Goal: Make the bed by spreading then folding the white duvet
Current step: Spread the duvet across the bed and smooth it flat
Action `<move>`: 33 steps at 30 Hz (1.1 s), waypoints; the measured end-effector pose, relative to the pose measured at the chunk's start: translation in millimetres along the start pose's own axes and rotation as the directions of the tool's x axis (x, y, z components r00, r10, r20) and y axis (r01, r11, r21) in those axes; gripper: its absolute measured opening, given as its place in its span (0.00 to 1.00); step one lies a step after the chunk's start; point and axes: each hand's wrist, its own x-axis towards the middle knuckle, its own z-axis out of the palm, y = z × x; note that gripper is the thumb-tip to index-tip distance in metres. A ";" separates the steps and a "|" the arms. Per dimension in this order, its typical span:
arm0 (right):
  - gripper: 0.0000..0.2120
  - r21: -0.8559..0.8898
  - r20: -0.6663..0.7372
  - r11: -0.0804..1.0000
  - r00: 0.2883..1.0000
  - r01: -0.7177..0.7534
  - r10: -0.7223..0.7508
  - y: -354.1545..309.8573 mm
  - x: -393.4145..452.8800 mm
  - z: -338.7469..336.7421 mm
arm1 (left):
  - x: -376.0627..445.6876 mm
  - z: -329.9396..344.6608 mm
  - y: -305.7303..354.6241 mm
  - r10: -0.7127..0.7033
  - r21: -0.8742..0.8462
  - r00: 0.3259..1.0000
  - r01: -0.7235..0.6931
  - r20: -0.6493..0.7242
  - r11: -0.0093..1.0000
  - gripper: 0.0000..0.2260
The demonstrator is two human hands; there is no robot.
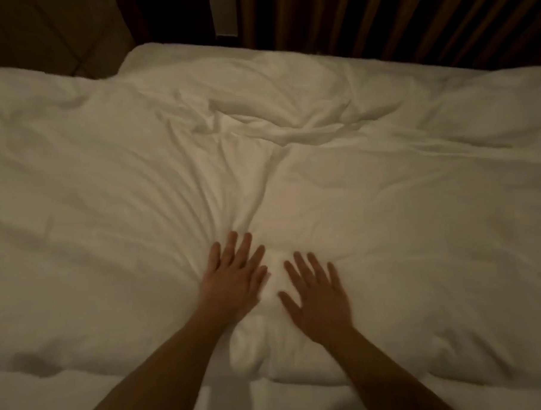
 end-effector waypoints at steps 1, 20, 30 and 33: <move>0.30 -0.020 -0.024 0.999 0.999 -0.032 0.032 41.2 -17.5 11.0 | -1.1 11.5 -1.3 0.005 0.036 1.000 -0.005 -0.010 0.999 0.30; 0.31 0.043 -0.131 0.976 0.967 -0.213 0.217 398.6 -79.9 -98.5 | 94.4 -78.8 176.5 -0.274 -0.071 0.949 0.266 -0.154 0.961 0.32; 0.31 -0.021 -0.095 0.997 0.992 0.077 -0.079 316.6 94.6 -43.9 | 217.0 -34.3 264.5 -0.236 -0.271 0.968 0.204 -0.090 0.941 0.27; 0.33 -0.095 -0.091 0.994 0.994 0.053 -0.062 365.0 98.1 -21.7 | 231.2 -15.9 269.2 -0.235 -0.220 0.965 0.205 -0.116 0.954 0.29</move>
